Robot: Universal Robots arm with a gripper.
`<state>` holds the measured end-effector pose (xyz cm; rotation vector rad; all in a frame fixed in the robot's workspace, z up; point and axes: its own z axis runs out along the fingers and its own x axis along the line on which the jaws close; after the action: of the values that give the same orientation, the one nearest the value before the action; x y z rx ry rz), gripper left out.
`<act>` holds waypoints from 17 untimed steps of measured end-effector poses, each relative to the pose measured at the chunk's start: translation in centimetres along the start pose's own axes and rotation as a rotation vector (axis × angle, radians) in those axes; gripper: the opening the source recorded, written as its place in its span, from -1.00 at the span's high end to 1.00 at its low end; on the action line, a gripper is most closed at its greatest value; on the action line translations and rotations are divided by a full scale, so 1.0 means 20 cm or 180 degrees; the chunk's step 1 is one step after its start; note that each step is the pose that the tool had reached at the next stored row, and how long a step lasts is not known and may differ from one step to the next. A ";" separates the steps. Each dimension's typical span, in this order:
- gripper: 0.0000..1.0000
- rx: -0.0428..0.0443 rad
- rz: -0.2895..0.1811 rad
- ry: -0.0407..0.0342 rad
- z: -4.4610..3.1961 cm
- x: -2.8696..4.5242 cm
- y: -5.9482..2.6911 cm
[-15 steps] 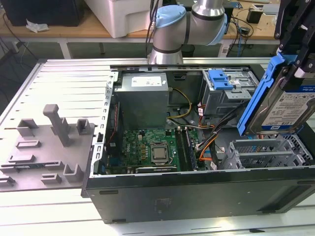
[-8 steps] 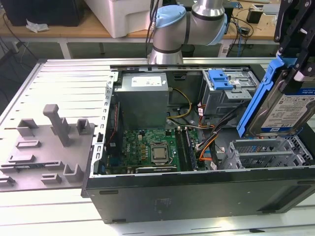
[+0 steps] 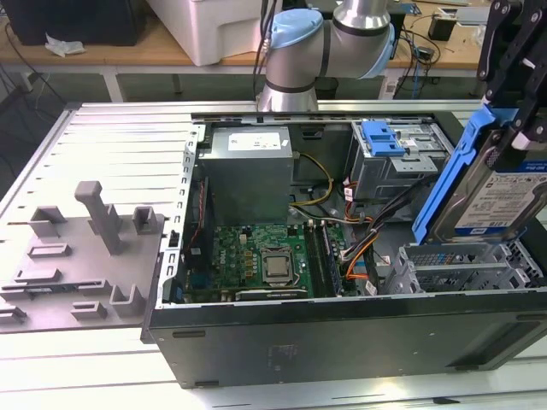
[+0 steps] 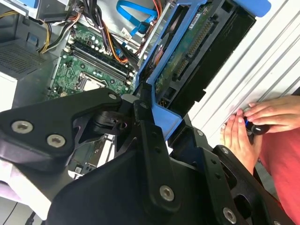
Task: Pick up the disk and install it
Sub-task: 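Insert the disk into the insertion slot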
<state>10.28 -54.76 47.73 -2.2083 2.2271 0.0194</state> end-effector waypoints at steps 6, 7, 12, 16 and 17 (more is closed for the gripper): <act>0.26 0.0000 -0.0003 0.0000 0.030 0.001 0.000; 0.26 0.0000 -0.0004 0.0000 0.035 0.001 0.000; 0.26 0.0000 -0.0007 0.0000 0.046 0.001 0.000; 0.26 0.0000 -0.0013 0.0000 0.056 0.001 -0.001; 0.26 0.0000 -0.0015 0.0000 0.059 0.001 -0.001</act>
<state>10.29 -54.76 46.56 -2.2134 2.2221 0.0194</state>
